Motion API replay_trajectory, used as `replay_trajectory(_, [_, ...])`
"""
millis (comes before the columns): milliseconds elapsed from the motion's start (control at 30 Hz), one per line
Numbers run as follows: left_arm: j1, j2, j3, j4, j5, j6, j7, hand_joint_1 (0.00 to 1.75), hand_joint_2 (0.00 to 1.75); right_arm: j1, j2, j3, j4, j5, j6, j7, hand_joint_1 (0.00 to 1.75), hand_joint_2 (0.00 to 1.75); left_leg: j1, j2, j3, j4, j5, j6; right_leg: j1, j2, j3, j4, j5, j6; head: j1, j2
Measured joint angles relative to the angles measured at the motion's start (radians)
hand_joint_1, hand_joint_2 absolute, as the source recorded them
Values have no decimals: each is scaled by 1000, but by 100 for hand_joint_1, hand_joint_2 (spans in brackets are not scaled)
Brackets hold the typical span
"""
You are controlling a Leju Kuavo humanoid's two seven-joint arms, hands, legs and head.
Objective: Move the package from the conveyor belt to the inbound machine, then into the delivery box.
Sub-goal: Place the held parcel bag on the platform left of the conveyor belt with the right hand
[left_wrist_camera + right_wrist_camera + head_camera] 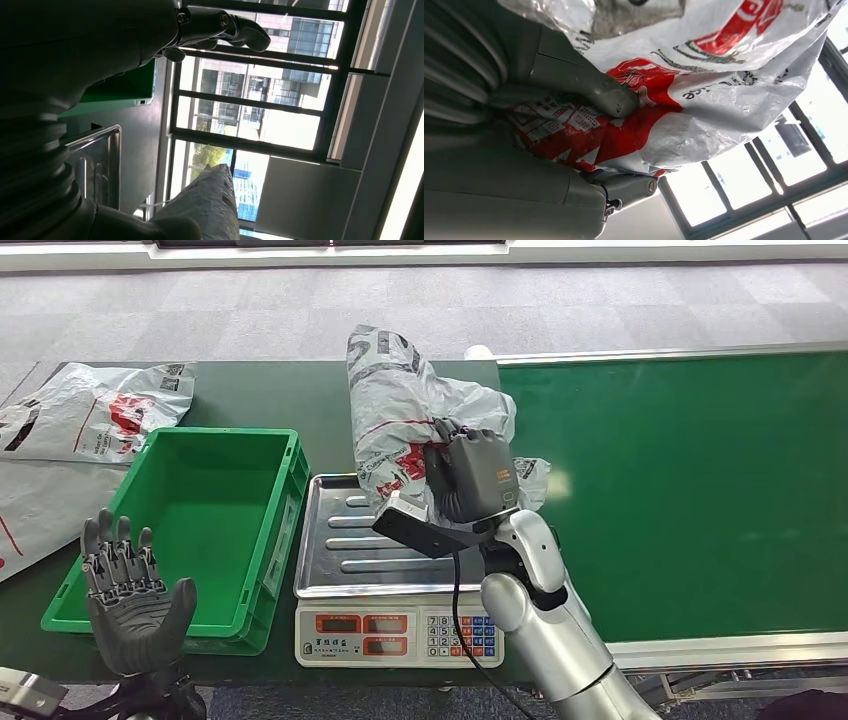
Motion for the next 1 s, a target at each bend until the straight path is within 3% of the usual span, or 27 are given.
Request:
replay_trajectory(267, [0, 0, 0, 0, 3, 13, 0, 0, 175, -11, 0, 39, 39, -37, 4, 0, 170, 175, 0, 0, 0, 0, 0, 0, 0, 0, 0, 0, 0, 0, 0, 0])
replay_trajectory(400, [-1, 1, 0, -1, 3, 21, 0, 0, 175, -15, 0, 62, 59, -87, 47, -36, 0, 175, 0, 0, 0, 0, 0, 0, 0, 0, 0, 0, 0, 0, 0, 0])
replay_trajectory(600, [-29, 8, -7, 11, 1, 21, 0, 0, 175, -12, -22, 145, 78, -360, 324, -326, 0, 175, 0, 0, 0, 0, 0, 0, 0, 1, -1, 0, 0, 0, 0, 0])
replay_trajectory(733, [-46, 12, -14, 21, 0, 28, 0, 0, 175, -11, -47, 180, 83, -474, 427, -418, 0, 0, 0, 0, 0, 0, 0, 0, 0, 1, -1, 0, 0, 0, 0, 0])
replay_trajectory(1000, [-65, 16, -20, 25, -4, 61, 0, 0, 175, -35, -69, 192, 109, -779, 733, -465, 0, 0, 0, 1, 0, 0, 0, 0, 0, 2, 0, 0, 0, 0, 0, 0])
